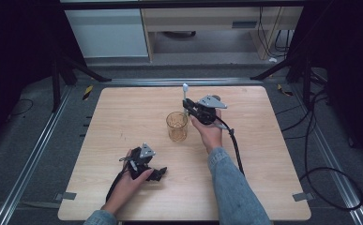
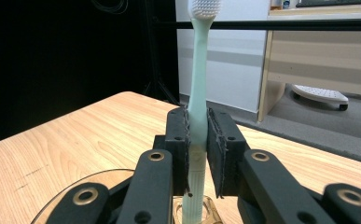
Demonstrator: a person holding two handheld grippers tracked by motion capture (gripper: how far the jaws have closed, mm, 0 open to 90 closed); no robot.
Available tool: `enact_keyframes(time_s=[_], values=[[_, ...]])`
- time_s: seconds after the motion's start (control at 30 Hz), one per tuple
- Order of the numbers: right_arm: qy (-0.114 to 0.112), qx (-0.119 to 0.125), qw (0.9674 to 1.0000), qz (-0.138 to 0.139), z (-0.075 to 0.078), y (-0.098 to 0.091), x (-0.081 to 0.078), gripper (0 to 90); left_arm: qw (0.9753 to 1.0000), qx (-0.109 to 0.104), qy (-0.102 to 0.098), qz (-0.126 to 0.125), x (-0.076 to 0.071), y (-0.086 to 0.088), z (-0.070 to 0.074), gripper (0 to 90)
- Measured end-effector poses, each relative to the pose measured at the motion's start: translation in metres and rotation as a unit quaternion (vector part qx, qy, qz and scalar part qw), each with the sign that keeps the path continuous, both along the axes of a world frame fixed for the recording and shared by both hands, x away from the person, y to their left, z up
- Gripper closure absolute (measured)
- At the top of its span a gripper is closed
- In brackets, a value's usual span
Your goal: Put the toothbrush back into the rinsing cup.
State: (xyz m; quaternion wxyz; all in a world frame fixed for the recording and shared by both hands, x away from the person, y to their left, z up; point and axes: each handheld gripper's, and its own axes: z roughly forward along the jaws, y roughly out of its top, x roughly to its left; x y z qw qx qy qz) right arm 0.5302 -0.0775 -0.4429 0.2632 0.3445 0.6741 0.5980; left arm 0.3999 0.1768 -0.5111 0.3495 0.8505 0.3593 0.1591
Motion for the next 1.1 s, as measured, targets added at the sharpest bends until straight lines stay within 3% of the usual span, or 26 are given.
enact_keyframes(time_s=[1.1], values=[[0.007, 0.003, 1.0, -0.001, -0.015, -0.003, 0.0, 79.1, 1.0, -0.001, -0.001, 0.001, 0.0, 0.0, 0.0, 0.0]])
